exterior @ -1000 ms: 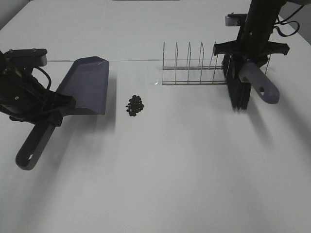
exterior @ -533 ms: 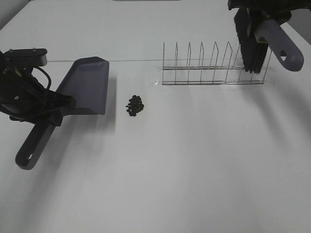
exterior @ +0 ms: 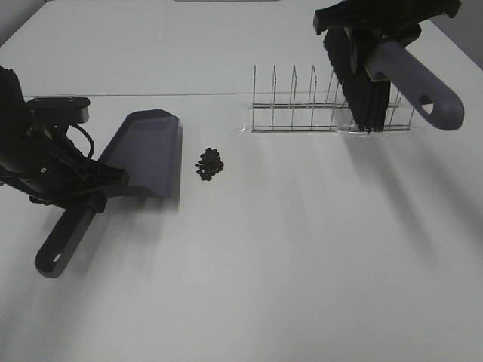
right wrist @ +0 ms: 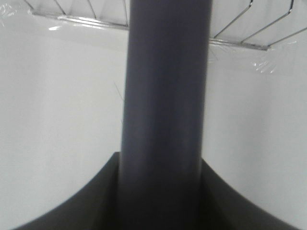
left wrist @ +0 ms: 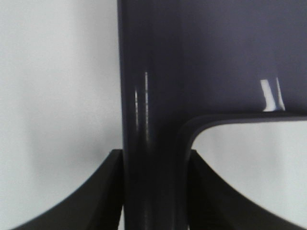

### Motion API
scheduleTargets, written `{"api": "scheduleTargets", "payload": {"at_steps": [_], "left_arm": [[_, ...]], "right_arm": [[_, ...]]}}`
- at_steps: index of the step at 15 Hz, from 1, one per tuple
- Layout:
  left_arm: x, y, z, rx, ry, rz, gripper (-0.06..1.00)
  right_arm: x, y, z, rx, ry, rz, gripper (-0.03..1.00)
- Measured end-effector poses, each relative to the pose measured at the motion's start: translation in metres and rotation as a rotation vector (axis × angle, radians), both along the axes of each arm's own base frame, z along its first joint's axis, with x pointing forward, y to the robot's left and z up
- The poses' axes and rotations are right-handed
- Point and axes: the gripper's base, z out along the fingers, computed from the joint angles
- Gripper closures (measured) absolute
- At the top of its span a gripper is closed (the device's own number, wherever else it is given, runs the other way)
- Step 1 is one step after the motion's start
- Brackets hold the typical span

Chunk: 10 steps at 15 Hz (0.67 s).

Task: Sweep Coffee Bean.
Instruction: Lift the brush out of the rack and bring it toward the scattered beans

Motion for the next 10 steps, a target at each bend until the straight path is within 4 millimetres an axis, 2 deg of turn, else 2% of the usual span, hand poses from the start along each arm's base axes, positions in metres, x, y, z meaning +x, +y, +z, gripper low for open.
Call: {"api": "scheduleTargets", "payload": {"at_steps": [4,7,9,10], "left_arm": [[0.002,0.000,-0.035,0.030,0.064,-0.009,0.58],[0.006,-0.009,-0.036,0.027,0.041,-0.032,0.58],[0.006,-0.015,-0.036,0.026,0.037,-0.051,0.58],[0.005,-0.016,-0.036,0.026,0.038,-0.053,0.58]], "right_arm": [[-0.032,0.043,-0.041,-0.155,0.077,0.062,0.62],[-0.041,0.069,-0.070,-0.183,0.113,0.113,0.62],[-0.044,0.086,-0.099,-0.212,0.157,0.156,0.62],[-0.044,0.090,-0.105,-0.216,0.164,0.165,0.62]]}}
